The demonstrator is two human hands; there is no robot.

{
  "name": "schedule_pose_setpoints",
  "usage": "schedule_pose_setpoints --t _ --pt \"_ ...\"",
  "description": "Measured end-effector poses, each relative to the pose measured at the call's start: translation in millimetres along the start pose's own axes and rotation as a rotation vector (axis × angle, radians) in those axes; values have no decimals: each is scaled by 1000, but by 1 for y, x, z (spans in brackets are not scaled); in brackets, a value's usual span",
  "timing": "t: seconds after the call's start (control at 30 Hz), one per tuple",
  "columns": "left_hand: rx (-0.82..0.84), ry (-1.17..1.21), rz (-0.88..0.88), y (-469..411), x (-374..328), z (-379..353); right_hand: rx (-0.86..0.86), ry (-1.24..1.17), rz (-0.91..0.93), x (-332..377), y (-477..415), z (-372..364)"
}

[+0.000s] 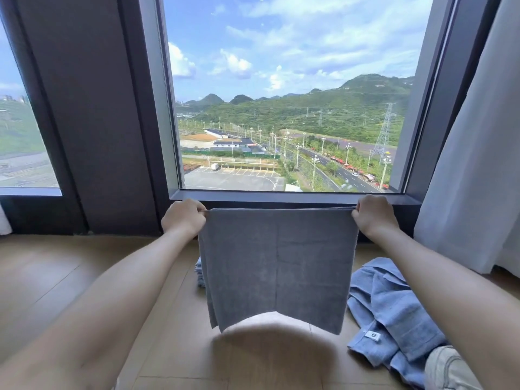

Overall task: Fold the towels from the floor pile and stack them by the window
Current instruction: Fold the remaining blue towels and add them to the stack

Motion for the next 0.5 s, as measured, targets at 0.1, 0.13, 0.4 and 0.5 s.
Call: schedule_pose_setpoints --t 0.1,0.13,0.4,0.5 --pt "40 81 47 -2 5 -2 25 -45 -34 1 -2 -2" --pt "42 102 53 -3 5 -2 27 -59 -33 1 -2 -2" --pt "22 60 -23 -4 9 -1 57 52 105 -1 10 1" --pt "40 66 -42 -2 8 -1 81 46 90 3 11 2"
Point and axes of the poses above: each hand's wrist, its own y-axis away from the middle knuckle, its own z-axis out of the back of the hand, x = y × z, the point moved 1 cm from there along -y, towards the middle knuckle, and after that the axes turned 1 degree about x, right-handed, at the moved point
